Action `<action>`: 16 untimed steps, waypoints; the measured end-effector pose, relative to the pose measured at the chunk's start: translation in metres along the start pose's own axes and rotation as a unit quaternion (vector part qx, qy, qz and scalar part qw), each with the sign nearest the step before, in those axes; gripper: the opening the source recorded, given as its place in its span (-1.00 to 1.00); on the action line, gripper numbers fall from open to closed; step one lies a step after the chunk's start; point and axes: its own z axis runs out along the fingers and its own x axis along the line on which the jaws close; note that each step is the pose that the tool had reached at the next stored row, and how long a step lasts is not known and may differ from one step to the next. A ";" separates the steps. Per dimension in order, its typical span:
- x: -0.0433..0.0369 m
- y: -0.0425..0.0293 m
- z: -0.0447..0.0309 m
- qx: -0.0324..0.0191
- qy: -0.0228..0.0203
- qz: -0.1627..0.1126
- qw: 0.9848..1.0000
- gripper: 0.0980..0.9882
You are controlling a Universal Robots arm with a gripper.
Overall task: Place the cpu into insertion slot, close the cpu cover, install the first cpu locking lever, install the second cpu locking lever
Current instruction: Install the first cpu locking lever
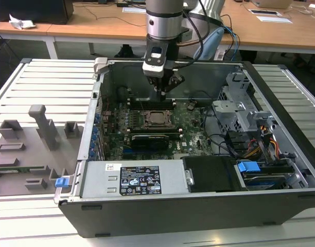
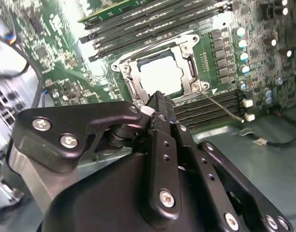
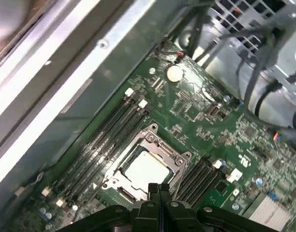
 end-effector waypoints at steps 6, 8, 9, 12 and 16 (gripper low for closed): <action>-0.0005 0.0005 0.0005 0.013 0.021 -0.100 0.995 -0.98; -0.0005 0.0007 0.0008 0.010 0.022 -0.133 0.991 -0.98; -0.0005 0.0007 0.0010 0.010 0.022 -0.142 0.990 -0.98; -0.0004 0.0006 0.0021 0.007 0.021 -0.199 0.980 -0.98; -0.0004 0.0006 0.0026 0.003 0.020 -0.260 0.965 -0.98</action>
